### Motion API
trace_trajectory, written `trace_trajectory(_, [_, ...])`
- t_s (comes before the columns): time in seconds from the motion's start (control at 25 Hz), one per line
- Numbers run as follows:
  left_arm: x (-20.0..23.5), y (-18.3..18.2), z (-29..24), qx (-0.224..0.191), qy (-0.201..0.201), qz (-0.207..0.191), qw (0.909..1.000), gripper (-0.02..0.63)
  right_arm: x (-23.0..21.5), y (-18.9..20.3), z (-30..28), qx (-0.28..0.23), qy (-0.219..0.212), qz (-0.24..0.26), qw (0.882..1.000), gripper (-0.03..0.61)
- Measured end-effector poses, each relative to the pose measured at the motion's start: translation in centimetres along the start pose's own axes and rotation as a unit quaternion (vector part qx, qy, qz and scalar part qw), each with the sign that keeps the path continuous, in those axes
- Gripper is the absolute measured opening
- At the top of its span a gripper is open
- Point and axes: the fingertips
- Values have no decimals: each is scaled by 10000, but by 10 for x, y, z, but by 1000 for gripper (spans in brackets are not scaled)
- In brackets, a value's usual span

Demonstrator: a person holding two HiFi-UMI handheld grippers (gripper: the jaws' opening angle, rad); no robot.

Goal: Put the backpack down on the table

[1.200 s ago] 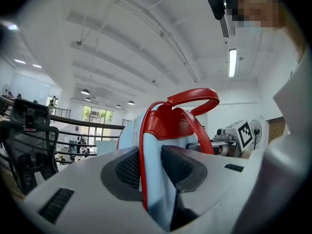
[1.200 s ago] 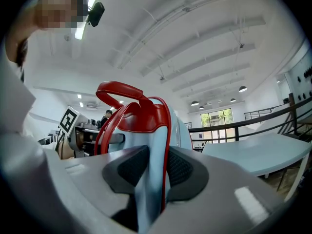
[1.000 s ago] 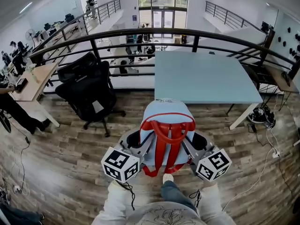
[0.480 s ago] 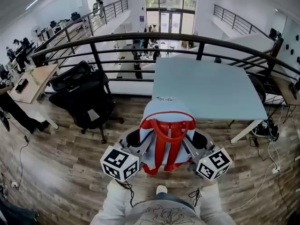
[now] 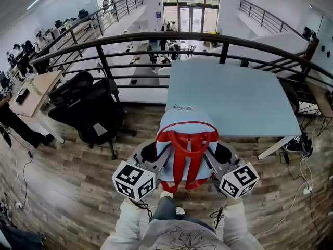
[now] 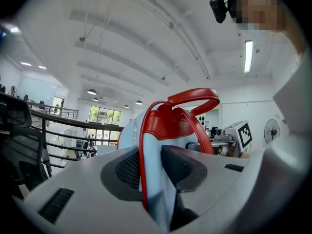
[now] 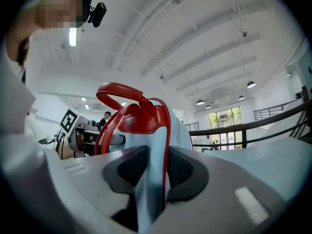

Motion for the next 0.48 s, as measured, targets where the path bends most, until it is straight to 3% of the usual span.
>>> trace_trajectory(0.48, [13, -2, -40, 72, 187, 16, 9998, 117, -33, 1, -13, 45, 208, -17, 9998, 121])
Point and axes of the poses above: the fingertips, and each gripper's own axes: z backward along the fingers, x to its left, y out of its underside, and after that the axes turned 10 degrees about -y, right-handed
